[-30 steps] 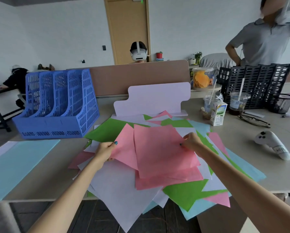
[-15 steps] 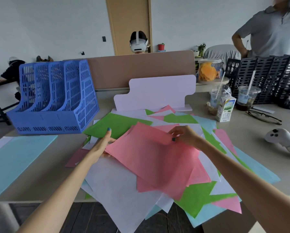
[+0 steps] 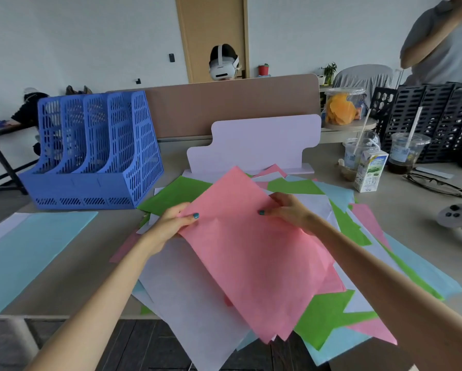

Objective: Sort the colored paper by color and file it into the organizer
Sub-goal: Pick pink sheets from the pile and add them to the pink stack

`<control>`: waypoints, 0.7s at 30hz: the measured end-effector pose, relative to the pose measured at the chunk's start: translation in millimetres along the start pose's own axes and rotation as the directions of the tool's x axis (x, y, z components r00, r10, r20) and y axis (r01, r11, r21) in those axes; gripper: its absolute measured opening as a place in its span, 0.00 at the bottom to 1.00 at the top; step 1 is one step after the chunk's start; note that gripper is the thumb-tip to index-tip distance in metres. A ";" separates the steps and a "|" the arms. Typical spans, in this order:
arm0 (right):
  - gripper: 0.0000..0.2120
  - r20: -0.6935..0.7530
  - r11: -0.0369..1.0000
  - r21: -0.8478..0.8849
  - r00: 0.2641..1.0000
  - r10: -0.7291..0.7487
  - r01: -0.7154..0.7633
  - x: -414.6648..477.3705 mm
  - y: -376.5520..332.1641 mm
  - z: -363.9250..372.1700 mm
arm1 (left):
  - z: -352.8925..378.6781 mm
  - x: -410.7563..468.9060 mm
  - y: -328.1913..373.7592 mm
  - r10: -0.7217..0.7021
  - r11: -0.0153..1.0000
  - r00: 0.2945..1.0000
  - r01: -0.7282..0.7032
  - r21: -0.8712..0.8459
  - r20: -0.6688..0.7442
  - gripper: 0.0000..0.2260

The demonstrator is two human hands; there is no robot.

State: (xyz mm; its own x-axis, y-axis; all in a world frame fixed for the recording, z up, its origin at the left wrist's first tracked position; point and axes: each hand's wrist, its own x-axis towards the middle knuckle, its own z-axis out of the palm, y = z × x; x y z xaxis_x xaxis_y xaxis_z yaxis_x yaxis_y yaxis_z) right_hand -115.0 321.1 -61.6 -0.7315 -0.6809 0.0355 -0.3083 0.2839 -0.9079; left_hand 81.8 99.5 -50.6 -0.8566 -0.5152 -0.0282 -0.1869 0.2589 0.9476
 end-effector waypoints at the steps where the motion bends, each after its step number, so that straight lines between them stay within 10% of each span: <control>1: 0.13 -0.006 0.999 0.039 1.000 -0.002 0.002 -2.4 -0.5 -1.6 | 2.4 -0.3 4.2 0.011 0.999 1.000 -0.012 -0.036 -0.015 0.13; 10: 0.04 -0.260 0.959 0.269 0.952 0.163 -0.091 -15.3 10.6 -20.6 | 52.5 10.1 6.7 -0.146 0.924 0.989 0.139 -0.355 0.008 0.10; 15: 0.06 -0.335 0.941 0.292 0.904 0.265 -0.168 -20.3 17.7 -22.8 | 89.4 10.3 -5.6 -0.017 0.999 0.997 0.021 0.049 -0.082 0.08; 21: 0.04 -0.400 0.936 0.035 0.854 0.334 -0.350 -36.4 26.4 -30.8 | 109.2 5.2 -12.4 0.228 0.756 0.948 -0.028 0.654 -0.223 0.08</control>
State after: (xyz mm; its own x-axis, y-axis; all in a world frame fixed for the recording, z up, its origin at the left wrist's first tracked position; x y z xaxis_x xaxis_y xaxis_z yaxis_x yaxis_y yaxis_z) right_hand -115.2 374.2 -74.0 -0.9704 -0.2168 -0.1061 -0.0114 0.4805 -0.8769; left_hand 27.1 182.8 -97.2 -0.7472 -0.6113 0.2607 -0.4314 0.7445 0.5095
